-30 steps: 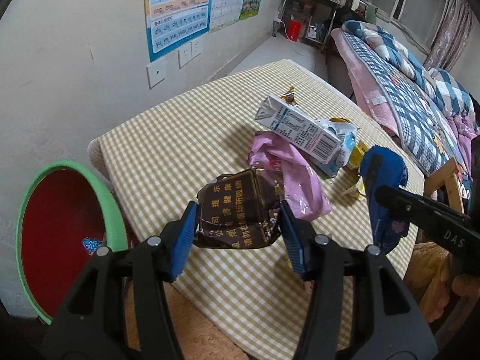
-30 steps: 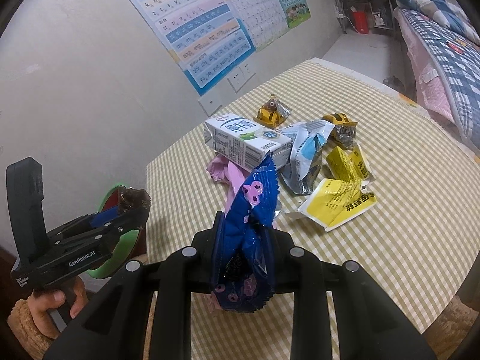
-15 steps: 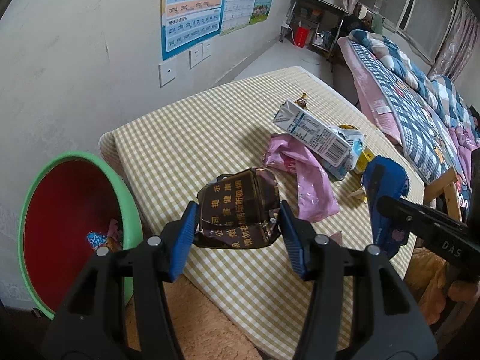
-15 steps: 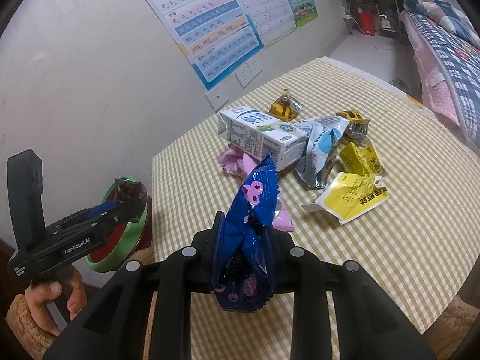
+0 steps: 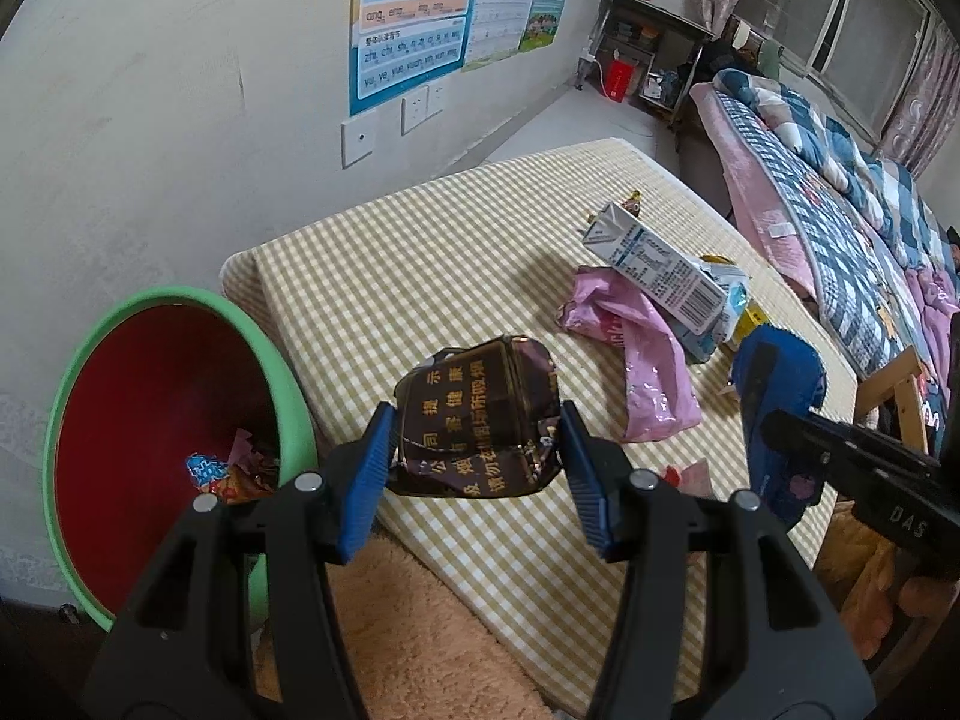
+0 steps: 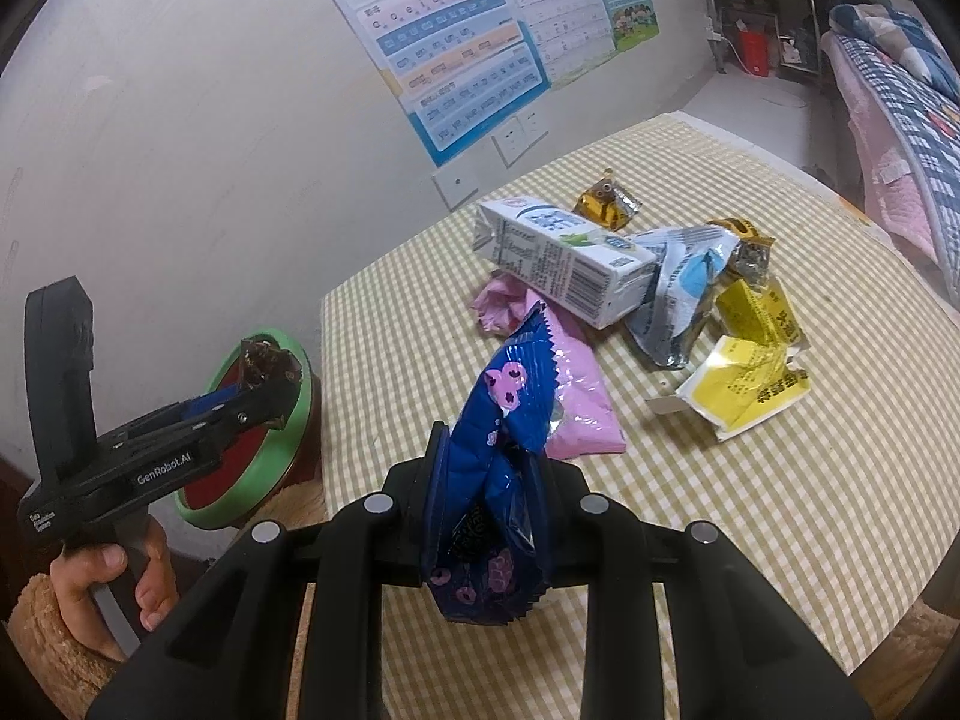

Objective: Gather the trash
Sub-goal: 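Carry the brown wrapper to the bin and release it with the left tool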

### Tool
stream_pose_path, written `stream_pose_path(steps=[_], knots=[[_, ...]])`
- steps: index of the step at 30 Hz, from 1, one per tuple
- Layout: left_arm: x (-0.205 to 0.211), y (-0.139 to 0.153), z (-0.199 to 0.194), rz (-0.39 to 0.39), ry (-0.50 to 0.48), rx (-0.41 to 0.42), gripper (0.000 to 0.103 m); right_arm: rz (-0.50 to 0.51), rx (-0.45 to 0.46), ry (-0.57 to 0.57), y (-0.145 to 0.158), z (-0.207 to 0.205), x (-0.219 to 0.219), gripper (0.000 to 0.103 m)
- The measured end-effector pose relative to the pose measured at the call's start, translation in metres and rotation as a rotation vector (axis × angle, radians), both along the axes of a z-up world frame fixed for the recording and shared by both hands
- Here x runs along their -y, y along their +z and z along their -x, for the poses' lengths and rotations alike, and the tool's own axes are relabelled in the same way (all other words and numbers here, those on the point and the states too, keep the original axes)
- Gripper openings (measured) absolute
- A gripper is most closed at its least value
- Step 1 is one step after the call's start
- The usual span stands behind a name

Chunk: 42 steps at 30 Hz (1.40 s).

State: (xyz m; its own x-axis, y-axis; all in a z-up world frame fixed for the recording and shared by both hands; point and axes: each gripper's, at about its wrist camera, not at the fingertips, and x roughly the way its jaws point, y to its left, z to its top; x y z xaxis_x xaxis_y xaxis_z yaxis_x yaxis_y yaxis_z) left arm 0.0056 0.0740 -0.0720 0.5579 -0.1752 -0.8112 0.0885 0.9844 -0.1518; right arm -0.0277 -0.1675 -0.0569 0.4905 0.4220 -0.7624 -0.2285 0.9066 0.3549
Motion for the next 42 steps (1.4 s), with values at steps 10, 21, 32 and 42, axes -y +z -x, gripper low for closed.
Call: stream_pose_path(steps=[10,21,32,42], knots=[[-0.010,-0.005,0.002,0.019,0.014,-0.009,0.052,0.014,0.003,0.009,-0.001,0.004,-0.011,0.025],[-0.024,0.002,0.008,0.018,0.039,0.035,0.052,0.029,0.010,0.056,0.002,0.014,-0.039,0.025],[-0.070,-0.001,0.013,0.028,0.131,0.054,0.052,0.078,0.001,0.150,-0.004,0.009,-0.086,0.025],[-0.130,-0.015,0.026,0.011,0.256,0.035,0.052,0.046,-0.025,0.242,-0.011,-0.009,-0.141,0.025]])
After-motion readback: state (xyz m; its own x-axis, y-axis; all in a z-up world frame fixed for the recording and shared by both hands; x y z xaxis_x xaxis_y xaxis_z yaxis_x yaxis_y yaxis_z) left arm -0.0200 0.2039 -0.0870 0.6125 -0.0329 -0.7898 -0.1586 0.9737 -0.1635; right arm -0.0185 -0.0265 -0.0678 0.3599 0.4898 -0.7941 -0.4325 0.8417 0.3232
